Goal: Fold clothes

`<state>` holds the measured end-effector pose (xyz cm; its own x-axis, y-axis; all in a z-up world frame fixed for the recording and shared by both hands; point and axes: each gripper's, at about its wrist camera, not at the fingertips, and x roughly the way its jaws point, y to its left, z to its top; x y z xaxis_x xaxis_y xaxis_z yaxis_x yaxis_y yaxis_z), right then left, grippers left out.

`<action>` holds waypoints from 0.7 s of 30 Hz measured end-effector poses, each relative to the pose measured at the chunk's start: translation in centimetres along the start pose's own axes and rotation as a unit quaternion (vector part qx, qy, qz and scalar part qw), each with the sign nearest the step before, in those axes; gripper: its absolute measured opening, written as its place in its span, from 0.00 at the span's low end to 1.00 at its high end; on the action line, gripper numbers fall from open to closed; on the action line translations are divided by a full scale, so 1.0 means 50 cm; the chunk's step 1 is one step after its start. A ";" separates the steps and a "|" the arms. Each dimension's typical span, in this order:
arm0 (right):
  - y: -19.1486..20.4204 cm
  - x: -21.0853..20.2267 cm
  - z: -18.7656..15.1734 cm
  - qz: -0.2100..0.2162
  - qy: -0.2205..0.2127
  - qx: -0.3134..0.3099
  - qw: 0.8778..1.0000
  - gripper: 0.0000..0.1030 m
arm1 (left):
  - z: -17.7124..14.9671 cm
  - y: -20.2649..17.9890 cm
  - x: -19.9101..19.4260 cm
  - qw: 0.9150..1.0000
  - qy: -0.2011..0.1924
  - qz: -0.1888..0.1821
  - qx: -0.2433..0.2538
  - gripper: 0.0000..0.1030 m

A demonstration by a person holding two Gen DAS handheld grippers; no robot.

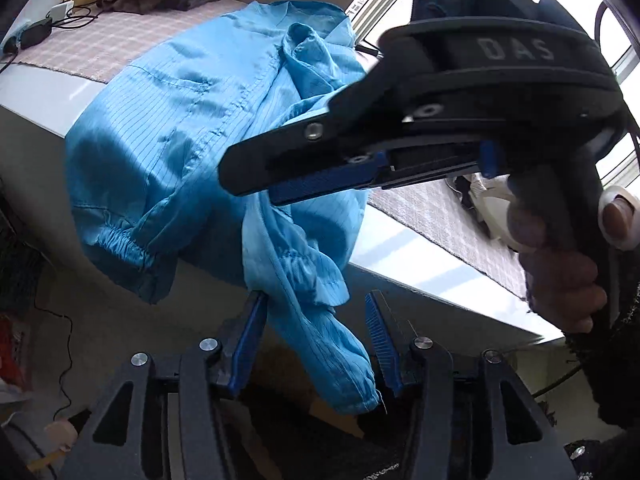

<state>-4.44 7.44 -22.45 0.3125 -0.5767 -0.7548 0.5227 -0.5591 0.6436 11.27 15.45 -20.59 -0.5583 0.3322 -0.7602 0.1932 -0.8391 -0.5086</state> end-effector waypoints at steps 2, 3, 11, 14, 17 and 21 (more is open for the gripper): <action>-0.012 -0.033 -0.009 -0.003 -0.014 0.003 1.000 0.30 | 0.009 0.025 0.014 0.999 0.005 -0.020 -0.026 0.39; -0.018 -0.049 -0.014 -0.005 -0.021 0.005 1.000 0.30 | 0.013 0.035 0.017 0.999 0.004 -0.031 -0.035 0.35; -0.196 -0.191 -0.022 -0.076 -0.117 0.089 0.986 0.40 | 0.029 0.047 0.046 0.998 0.025 -0.030 -0.041 0.34; -0.280 -0.204 0.018 -0.089 -0.140 0.131 0.977 0.40 | 0.031 0.036 0.048 0.999 0.030 -0.027 -0.028 0.14; -0.336 -0.204 0.059 -0.084 -0.154 0.158 0.972 0.40 | 0.037 0.021 0.032 0.999 0.041 -0.036 -0.005 0.11; -0.340 -0.171 0.097 -0.052 -0.150 0.139 0.978 0.35 | 0.053 0.004 -0.019 0.992 0.062 -0.113 0.006 0.10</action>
<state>-19.87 19.01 -26.31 0.0003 -0.6333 -0.7739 0.2914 -0.7403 0.6058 9.69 13.83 -18.89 -0.4821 0.5620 -0.6721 0.0646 -0.7423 -0.6670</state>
